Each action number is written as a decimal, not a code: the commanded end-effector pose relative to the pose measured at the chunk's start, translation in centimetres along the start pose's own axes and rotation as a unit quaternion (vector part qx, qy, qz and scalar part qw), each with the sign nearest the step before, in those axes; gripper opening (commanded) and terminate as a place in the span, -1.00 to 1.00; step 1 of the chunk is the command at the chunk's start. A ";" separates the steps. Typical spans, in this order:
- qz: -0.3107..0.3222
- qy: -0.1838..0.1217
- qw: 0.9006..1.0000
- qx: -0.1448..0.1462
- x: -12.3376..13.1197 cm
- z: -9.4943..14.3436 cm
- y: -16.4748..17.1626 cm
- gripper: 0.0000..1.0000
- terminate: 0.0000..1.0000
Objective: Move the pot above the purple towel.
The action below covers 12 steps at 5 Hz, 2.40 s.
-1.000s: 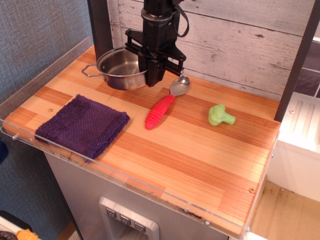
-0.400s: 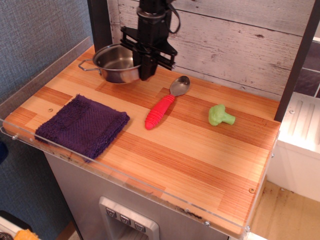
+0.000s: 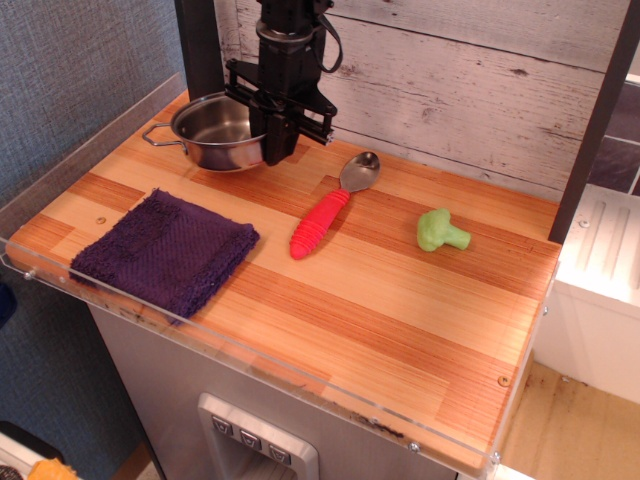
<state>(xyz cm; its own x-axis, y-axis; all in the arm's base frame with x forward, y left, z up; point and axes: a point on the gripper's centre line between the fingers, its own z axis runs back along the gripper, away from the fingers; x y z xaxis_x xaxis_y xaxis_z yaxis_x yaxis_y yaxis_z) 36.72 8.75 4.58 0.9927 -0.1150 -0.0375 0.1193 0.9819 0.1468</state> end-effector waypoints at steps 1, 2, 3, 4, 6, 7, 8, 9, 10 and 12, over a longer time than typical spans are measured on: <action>0.012 0.018 1.000 0.000 -2.4 -1.5 2.5 -1.00 -1.00; 0.009 0.020 1.000 -0.018 -2.4 -2.3 2.9 -1.00 -1.00; 0.009 0.022 0.999 -0.025 -2.7 -2.5 3.5 -1.00 -1.00; -0.005 0.013 1.000 -0.027 -2.7 -2.0 3.1 1.00 -1.00; 0.003 -0.034 0.999 -0.029 -2.1 0.4 3.9 1.00 -1.00; 0.021 -0.066 0.997 -0.036 -2.9 2.8 4.7 1.00 -1.00; 0.032 -0.104 0.993 -0.046 -4.9 5.2 4.2 1.00 -1.00; 0.021 -0.112 0.992 -0.057 -6.1 5.9 3.5 1.00 -1.00; 0.014 -0.112 0.992 -0.052 -6.5 5.9 3.4 1.00 -1.00; 0.014 -0.112 0.992 -0.052 -6.5 5.9 3.4 1.00 1.00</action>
